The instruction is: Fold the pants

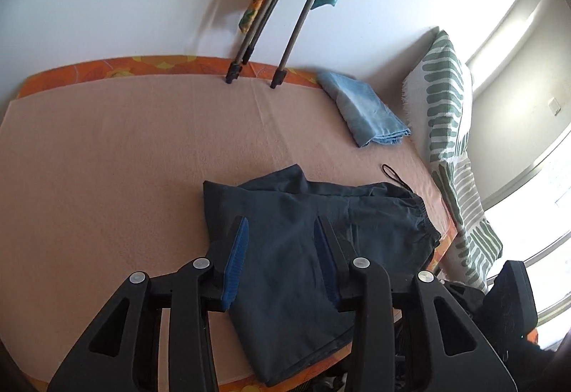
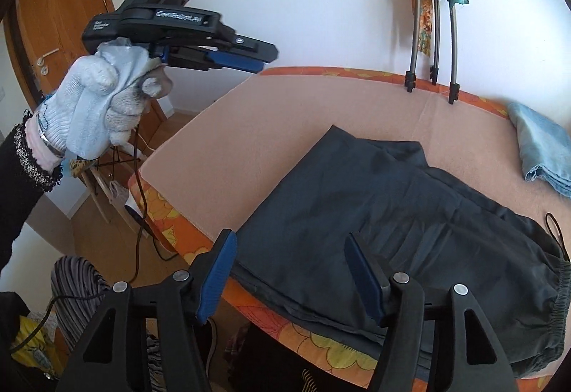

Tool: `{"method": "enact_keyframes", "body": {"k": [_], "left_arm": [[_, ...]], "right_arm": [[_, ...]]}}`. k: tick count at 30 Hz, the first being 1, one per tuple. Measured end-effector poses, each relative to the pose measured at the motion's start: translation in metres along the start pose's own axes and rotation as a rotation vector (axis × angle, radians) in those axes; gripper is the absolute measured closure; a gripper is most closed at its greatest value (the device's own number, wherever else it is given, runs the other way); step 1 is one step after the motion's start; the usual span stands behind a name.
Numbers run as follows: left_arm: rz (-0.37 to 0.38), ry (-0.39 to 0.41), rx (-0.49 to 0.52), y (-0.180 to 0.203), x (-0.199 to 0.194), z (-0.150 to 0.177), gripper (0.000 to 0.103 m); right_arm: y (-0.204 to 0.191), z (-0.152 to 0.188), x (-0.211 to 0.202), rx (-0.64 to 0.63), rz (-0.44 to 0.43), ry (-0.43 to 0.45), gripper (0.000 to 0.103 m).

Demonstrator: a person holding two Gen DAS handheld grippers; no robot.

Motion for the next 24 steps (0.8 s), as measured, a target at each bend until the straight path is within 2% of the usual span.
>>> {"method": "enact_keyframes", "body": {"k": [6,10,17,24], "left_arm": [[0.005,-0.032,-0.066,-0.035,0.053,0.021,0.066],[0.009,-0.059,-0.109,-0.059,0.078,0.034,0.066],[0.075,-0.065,-0.144,-0.074,0.096,0.039,0.066],[0.111,-0.072,-0.164,-0.075,0.112,0.036,0.066]], "right_arm": [[-0.029,0.022,0.055,-0.038,-0.031,-0.054,0.037],[-0.048,0.036,0.088,-0.078,-0.002,-0.083,0.037],[-0.071,0.050,0.120,-0.197,0.113,-0.097,0.037],[-0.075,0.050,0.135,-0.219,0.193,-0.102,0.037]]}}
Point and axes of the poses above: each gripper's, at about its wrist camera, not at the fingertips, and x roughly the way its jaws point, y to its right, z to its underside, the point moved 6 cm from there along x, roughly the way its jaws point, and after that the axes turned 4 degrees about x, right-handed, at the moved point
